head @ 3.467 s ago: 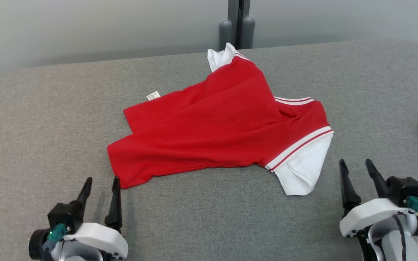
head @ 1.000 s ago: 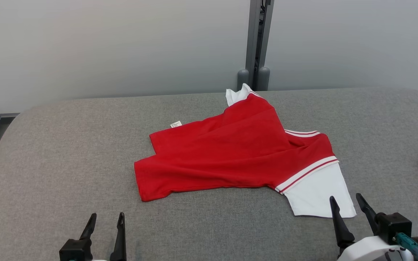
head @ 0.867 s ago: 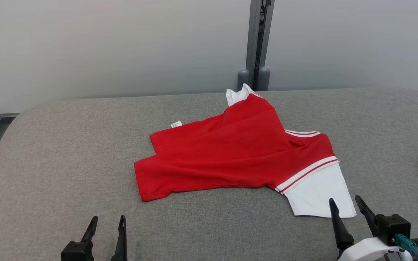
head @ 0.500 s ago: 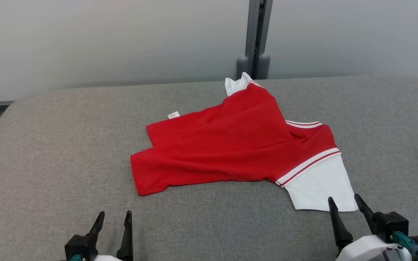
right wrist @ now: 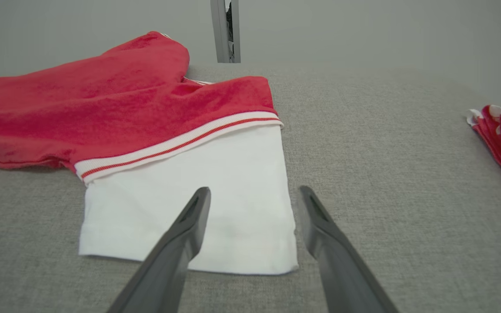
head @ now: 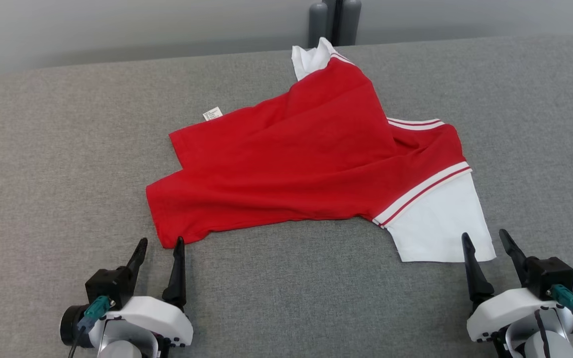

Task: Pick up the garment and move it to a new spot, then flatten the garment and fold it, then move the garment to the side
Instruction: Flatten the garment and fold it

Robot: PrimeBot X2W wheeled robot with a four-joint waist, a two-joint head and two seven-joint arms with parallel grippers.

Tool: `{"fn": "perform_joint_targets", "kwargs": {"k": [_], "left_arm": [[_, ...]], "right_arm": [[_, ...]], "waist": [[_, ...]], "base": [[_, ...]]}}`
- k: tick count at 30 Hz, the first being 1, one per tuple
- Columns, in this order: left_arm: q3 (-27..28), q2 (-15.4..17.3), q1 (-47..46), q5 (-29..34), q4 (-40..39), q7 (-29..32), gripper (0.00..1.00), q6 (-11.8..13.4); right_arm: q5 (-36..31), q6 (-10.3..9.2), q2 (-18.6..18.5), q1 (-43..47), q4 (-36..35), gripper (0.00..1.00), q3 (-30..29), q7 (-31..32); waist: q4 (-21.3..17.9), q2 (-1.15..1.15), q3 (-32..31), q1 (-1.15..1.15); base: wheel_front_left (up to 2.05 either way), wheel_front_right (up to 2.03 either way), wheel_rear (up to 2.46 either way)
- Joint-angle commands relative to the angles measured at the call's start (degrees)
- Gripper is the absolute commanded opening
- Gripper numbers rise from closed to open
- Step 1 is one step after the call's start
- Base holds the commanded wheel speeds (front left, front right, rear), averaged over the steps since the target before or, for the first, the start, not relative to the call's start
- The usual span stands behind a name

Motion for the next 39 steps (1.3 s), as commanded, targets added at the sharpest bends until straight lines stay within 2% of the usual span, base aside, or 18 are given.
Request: {"fn": "perform_joint_targets", "kwargs": {"k": [1,4,5,6,7,8,9,10,12,13,14,27,28,29,30,31,35,39], "left_arm": [[0.1,0.2,-1.4,-0.3,0.1,-0.1,1.00,-0.2],[0.2,0.2,-2.4,-0.7,1.1,-0.1,1.00,-0.4],[0.2,0.2,-2.8,-0.7,1.1,-0.1,0.93,-0.4],[0.1,0.2,-3.0,-0.8,1.2,-0.1,0.61,-0.5],[0.0,0.2,-3.2,-1.0,1.3,-0.1,0.37,-0.5],[0.1,0.2,-3.2,-1.0,1.4,-0.1,0.25,-0.4],[0.2,0.3,-3.3,-1.2,1.4,-0.1,0.31,-0.1],[0.4,0.3,-3.4,-1.3,1.5,-0.1,0.45,0.0],[0.5,0.2,-3.5,-1.3,1.7,-0.1,0.43,-0.1],[0.6,0.2,-3.6,-1.3,1.8,-0.1,0.27,-0.2],[0.7,0.2,-3.8,-1.3,1.9,-0.1,0.00,-0.3],[1.5,0.2,-2.3,0.2,0.5,-0.1,0.00,-0.6],[1.4,0.2,-2.2,0.3,0.3,-0.1,0.00,-0.6],[1.4,0.2,-2.1,0.6,0.0,-0.1,0.00,-0.6],[1.4,0.2,-2.1,0.6,0.0,-0.1,0.00,-0.6],[1.5,0.3,-2.0,1.4,-1.1,-0.1,0.00,-0.4],[1.8,0.3,-1.6,2.6,-2.9,-0.1,0.00,-0.1],[2.4,0.3,-1.7,4.4,-6.1,-0.1,0.00,-0.8]], "right_arm": [[-0.2,0.00,-0.4,-0.7,-0.2,1.00,-0.3,0.0],[-0.3,0.00,-0.3,-1.4,-0.2,1.00,-0.7,0.0],[-0.3,0.00,-0.4,-1.5,-0.3,1.00,-0.9,0.0],[-0.3,0.00,-0.4,-1.6,-0.3,1.00,-1.0,0.0],[-0.3,0.00,-0.3,-1.7,-0.3,1.00,-1.2,0.0],[0.1,0.00,-0.4,-1.7,-0.2,1.00,-1.5,0.0],[0.5,0.00,-0.4,-1.9,-0.1,1.00,-1.7,0.0],[0.6,0.00,-0.3,-2.0,-0.1,1.00,-1.6,0.0],[0.6,0.00,-0.4,-2.3,-0.3,1.00,-1.7,0.0],[0.6,0.00,-0.4,-2.3,-0.3,1.00,-1.8,0.0],[0.6,0.00,-0.4,-2.3,-0.4,1.00,-1.9,0.0],[1.2,0.00,-0.2,-2.1,7.4,1.00,-1.0,0.2],[1.5,0.01,-0.2,-2.3,8.2,0.75,-0.4,0.2],[1.5,0.01,-0.1,-2.6,8.7,0.36,0.0,0.3],[1.5,0.01,-0.1,-2.6,8.7,0.36,0.0,0.3],[2.0,0.01,0.0,-2.9,9.5,0.00,0.9,0.3],[3.3,0.00,-0.3,-3.8,7.5,0.00,1.4,0.2],[5.8,0.00,-0.3,-4.6,1.3,0.00,1.5,0.0]], "waist": [[-0.9,0.00,1.5,0.00],[-1.5,0.00,2.6,0.00],[-1.6,0.00,3.0,0.00],[-1.7,0.00,3.2,0.00],[-1.7,0.00,3.4,0.00],[-1.8,0.00,3.5,0.00],[-1.8,0.00,3.6,0.00],[-1.9,0.00,3.8,0.00],[-2.1,0.00,3.9,0.00],[-2.1,0.00,4.0,0.00],[-2.2,0.00,4.1,0.00],[-1.4,0.00,4.0,0.00],[-1.3,0.00,4.0,0.00],[-1.2,0.00,4.0,0.00],[-1.2,0.00,4.0,0.00],[-1.1,0.00,3.8,0.00],[-1.0,0.00,3.2,0.00],[-0.8,0.00,0.9,0.00]], "base": [[0.00,0.00,0.00],[0.00,0.00,0.00],[0.00,0.00,0.00],[0.00,0.00,0.00],[0.00,0.00,0.00],[0.00,0.00,0.00],[0.00,0.00,0.00],[0.00,0.00,0.00],[0.00,0.00,0.00],[0.00,0.00,0.00],[0.00,0.00,0.00],[0.00,0.00,0.00],[0.00,0.00,0.00],[0.00,0.00,0.00],[0.00,0.00,0.00],[0.00,0.00,0.00],[0.00,0.00,0.00],[0.00,0.00,0.00]]}}
